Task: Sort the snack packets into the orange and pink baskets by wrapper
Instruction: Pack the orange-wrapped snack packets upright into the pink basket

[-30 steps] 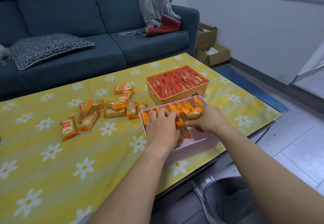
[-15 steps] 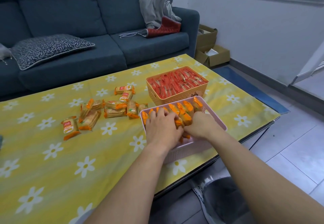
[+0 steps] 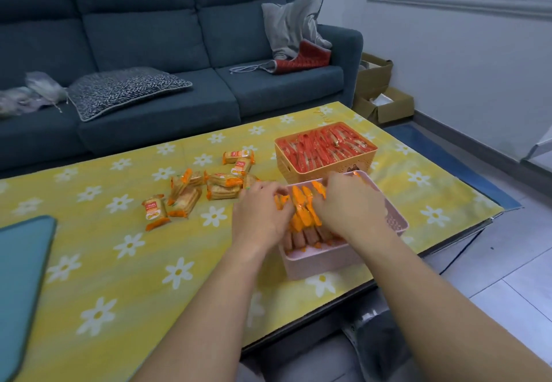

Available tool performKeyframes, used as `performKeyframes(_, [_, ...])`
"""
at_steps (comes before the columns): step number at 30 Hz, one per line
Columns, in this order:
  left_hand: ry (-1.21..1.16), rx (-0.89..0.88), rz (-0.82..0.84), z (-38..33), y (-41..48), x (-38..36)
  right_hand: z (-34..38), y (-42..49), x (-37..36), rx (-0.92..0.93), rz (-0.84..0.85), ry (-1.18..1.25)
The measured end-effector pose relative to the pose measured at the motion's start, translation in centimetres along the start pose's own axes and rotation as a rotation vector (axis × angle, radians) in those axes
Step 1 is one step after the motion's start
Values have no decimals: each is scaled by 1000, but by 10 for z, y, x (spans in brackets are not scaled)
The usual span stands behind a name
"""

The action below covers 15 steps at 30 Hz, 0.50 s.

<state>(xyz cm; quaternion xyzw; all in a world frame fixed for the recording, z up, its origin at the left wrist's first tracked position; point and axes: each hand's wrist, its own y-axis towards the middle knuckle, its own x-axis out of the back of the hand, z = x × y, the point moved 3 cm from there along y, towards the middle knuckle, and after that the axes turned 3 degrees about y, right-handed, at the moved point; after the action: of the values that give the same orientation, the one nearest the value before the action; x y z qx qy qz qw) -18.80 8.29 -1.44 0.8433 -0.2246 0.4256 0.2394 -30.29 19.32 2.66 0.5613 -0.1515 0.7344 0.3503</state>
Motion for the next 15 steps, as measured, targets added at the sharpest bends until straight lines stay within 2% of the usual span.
performKeyframes(2, [-137,161,-42,36,2,23,33,6,-14,133,30,172])
performKeyframes(4, [-219,318,-63,78,8,43,69,19,-37,225,176,285])
performKeyframes(6, [-137,412,-34,117,13,52,93,37,-59,246,322,228])
performKeyframes(9, [49,502,-18,173,24,57,116,75,-84,180,403,36])
performKeyframes(12, [139,581,-11,208,42,59,123,109,-103,65,453,-155])
performKeyframes(15, [151,565,95,223,64,54,123,138,-136,-39,594,-164])
